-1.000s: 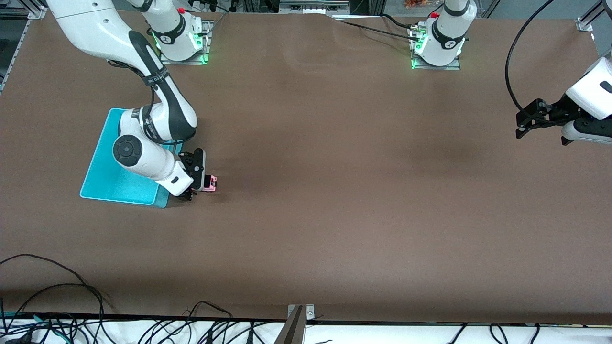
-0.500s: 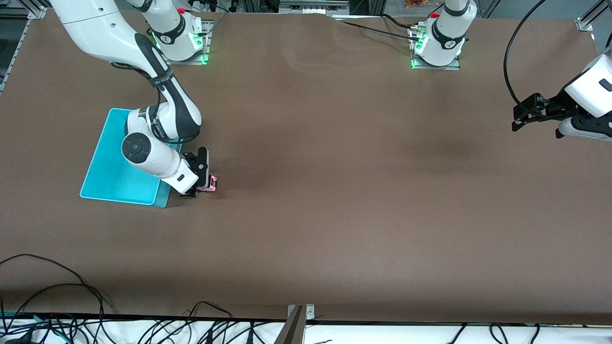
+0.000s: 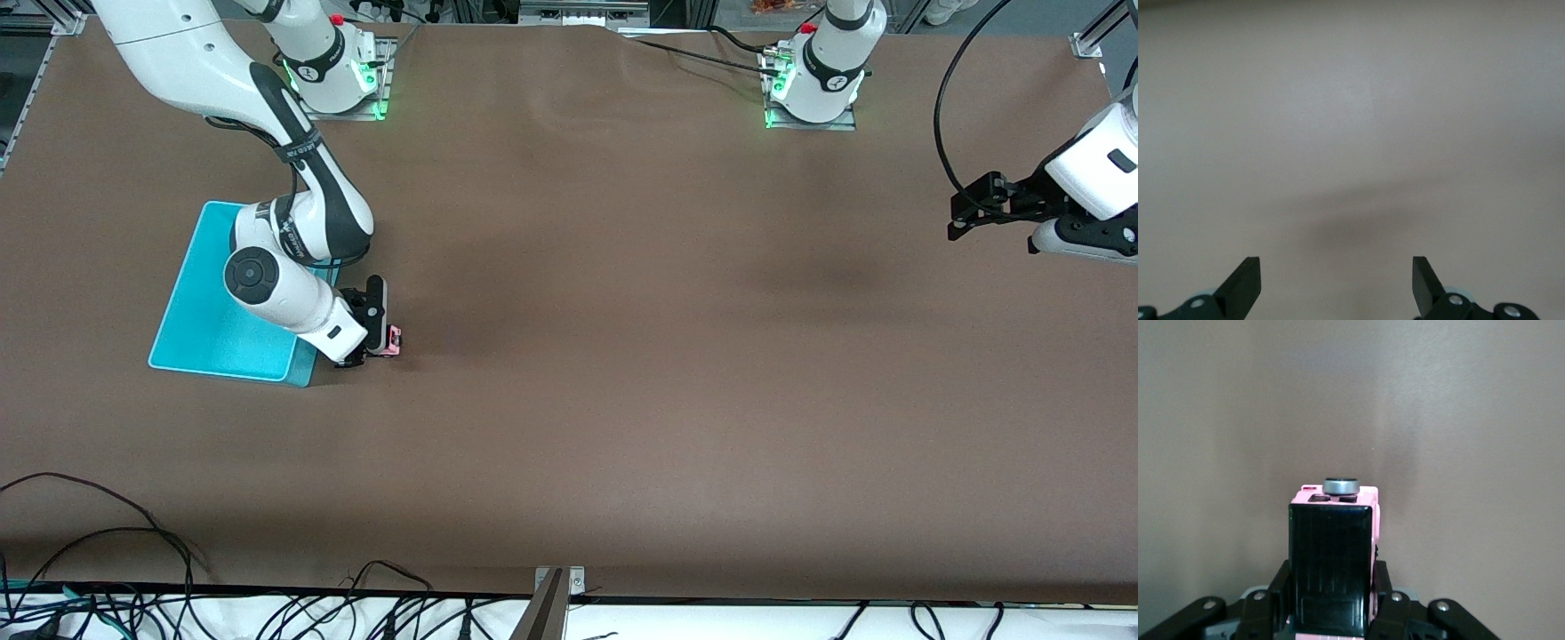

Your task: Wind and store pink jeep toy

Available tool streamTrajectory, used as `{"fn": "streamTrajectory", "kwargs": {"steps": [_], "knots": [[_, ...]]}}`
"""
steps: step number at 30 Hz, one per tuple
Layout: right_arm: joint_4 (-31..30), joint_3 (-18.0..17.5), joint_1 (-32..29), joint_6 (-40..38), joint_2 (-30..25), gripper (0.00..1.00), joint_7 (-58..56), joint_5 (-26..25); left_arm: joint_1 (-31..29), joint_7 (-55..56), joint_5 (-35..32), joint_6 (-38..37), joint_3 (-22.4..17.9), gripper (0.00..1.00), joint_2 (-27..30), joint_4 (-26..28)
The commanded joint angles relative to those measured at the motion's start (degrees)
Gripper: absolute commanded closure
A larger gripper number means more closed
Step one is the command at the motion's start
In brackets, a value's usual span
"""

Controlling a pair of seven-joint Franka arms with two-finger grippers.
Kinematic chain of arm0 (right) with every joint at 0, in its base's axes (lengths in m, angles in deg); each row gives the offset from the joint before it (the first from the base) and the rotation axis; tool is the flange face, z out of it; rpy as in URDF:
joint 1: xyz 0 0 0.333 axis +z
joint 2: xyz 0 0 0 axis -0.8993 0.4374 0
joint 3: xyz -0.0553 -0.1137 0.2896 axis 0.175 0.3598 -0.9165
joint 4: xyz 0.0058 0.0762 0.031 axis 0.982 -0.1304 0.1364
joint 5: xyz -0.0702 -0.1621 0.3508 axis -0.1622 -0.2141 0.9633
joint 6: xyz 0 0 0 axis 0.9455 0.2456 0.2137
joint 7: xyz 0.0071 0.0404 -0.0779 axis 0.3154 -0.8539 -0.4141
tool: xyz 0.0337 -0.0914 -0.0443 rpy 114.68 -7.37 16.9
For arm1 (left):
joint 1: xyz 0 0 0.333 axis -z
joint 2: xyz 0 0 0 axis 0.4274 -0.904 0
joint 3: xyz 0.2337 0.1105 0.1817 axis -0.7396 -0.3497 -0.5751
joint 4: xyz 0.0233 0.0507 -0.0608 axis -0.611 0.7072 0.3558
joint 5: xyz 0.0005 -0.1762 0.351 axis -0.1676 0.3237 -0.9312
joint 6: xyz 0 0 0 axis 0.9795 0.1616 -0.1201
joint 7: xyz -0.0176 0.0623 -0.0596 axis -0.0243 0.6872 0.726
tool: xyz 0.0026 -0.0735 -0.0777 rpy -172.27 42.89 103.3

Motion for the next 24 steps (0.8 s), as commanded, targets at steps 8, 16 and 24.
{"fn": "streamTrajectory", "kwargs": {"steps": [8, 16, 24], "knots": [[12.3, 0.7, -0.5, -22.6, -4.4, 0.81, 0.1, -0.4, 0.2, 0.6, 1.8, -0.6, -0.2, 0.0, -0.1, -1.2], [15.7, 4.8, -0.5, -34.8, -10.6, 0.81, 0.0, -0.2, 0.2, 0.6, 1.8, -0.6, -0.2, 0.0, -0.2, -1.4], [15.5, 9.1, -0.5, -44.6, -16.7, 0.81, 0.1, -0.2, 0.3, 0.5, 1.8, -0.6, -0.2, 0.0, -1.7, -3.0]]}}
